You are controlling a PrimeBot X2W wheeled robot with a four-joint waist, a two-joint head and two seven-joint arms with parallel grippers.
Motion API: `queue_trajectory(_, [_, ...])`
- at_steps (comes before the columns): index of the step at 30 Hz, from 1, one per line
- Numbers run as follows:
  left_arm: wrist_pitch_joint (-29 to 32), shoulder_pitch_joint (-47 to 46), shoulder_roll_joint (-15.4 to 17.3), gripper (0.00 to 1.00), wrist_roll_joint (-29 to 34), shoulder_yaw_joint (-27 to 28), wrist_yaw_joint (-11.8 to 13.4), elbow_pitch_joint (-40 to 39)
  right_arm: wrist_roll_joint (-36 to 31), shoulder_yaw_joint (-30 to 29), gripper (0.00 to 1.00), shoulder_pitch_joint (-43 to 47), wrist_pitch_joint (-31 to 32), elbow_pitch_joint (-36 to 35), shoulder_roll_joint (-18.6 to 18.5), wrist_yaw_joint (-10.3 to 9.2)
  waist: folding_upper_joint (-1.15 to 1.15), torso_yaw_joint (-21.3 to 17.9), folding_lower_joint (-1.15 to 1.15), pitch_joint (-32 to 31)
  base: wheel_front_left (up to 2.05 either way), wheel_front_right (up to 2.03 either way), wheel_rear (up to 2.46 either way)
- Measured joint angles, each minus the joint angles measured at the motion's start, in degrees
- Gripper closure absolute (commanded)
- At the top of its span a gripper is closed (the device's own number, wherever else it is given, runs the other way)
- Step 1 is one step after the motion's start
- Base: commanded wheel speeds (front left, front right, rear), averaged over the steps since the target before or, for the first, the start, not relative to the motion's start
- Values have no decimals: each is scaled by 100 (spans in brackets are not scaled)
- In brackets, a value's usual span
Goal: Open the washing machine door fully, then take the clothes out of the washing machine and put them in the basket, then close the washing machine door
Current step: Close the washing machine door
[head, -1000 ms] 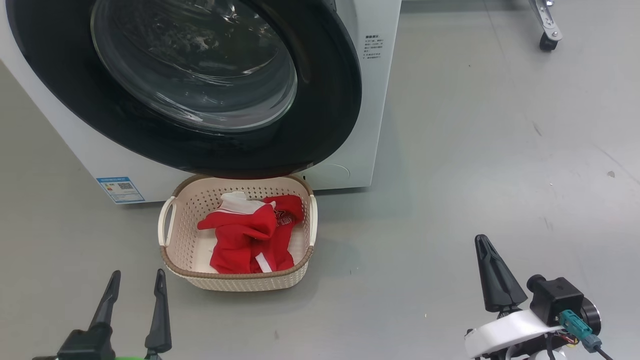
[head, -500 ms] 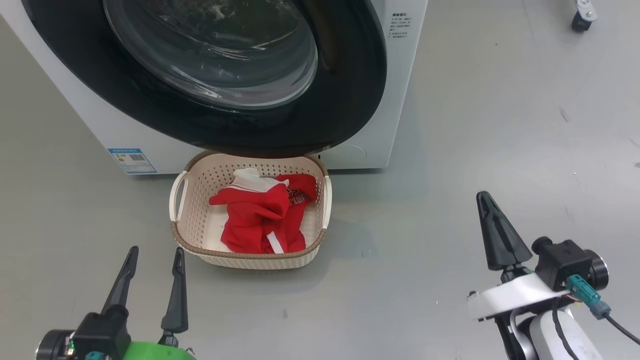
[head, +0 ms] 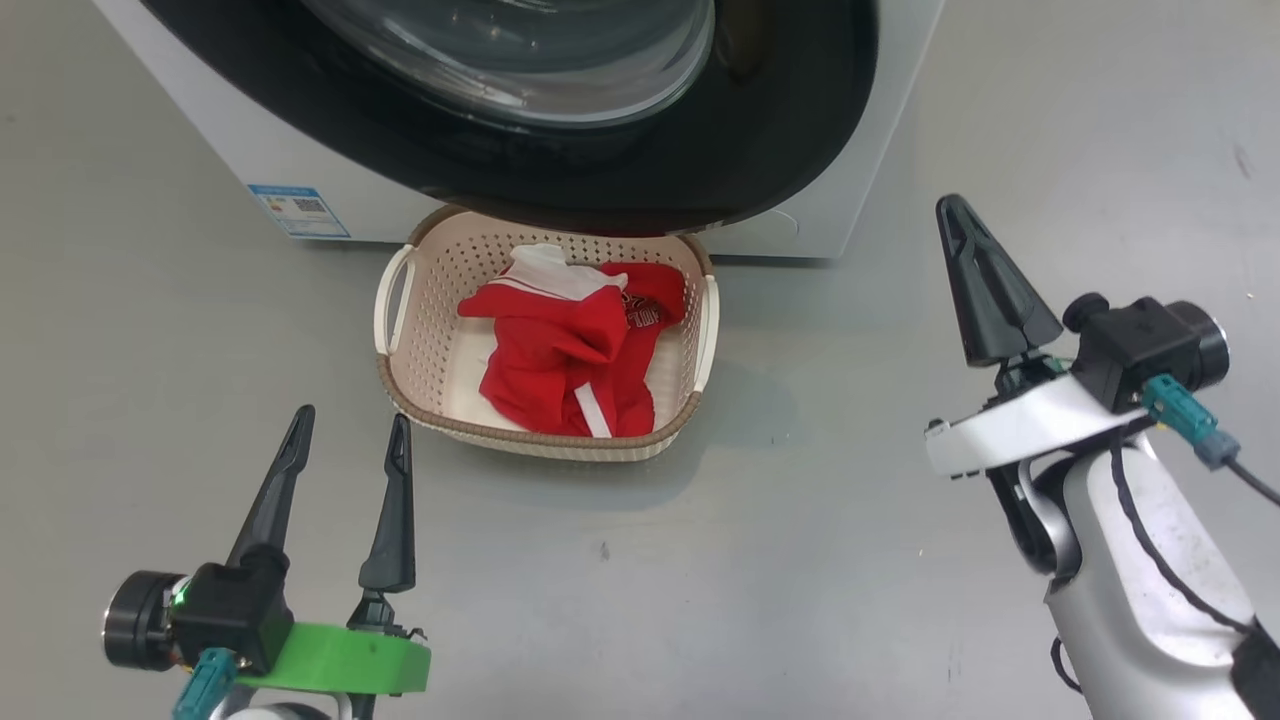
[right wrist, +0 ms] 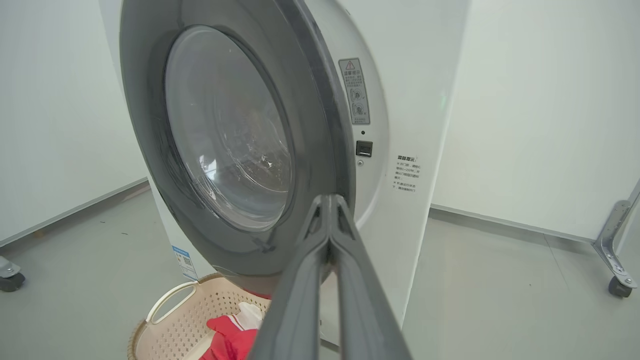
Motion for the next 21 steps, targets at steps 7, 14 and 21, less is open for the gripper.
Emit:
queue_trajectory(7, [-68, -213, -45, 0, 9, -47, -23, 2, -89, 37, 100, -820, 110, 129, -93, 100, 0, 302, 0, 353, 0, 0, 0])
queue_trajectory(14, [-100, -375, -119, 0, 10, -69, -64, 65, -90, 44, 100, -1555, 204, 326, -147, 174, 0, 561, 0, 676, 0, 0, 0])
queue_trajectory(21, [-131, -563, -165, 0, 7, -100, -75, 166, -90, 44, 100, -2082, 210, 554, -180, 201, 0, 745, 0, 924, 0, 0, 0])
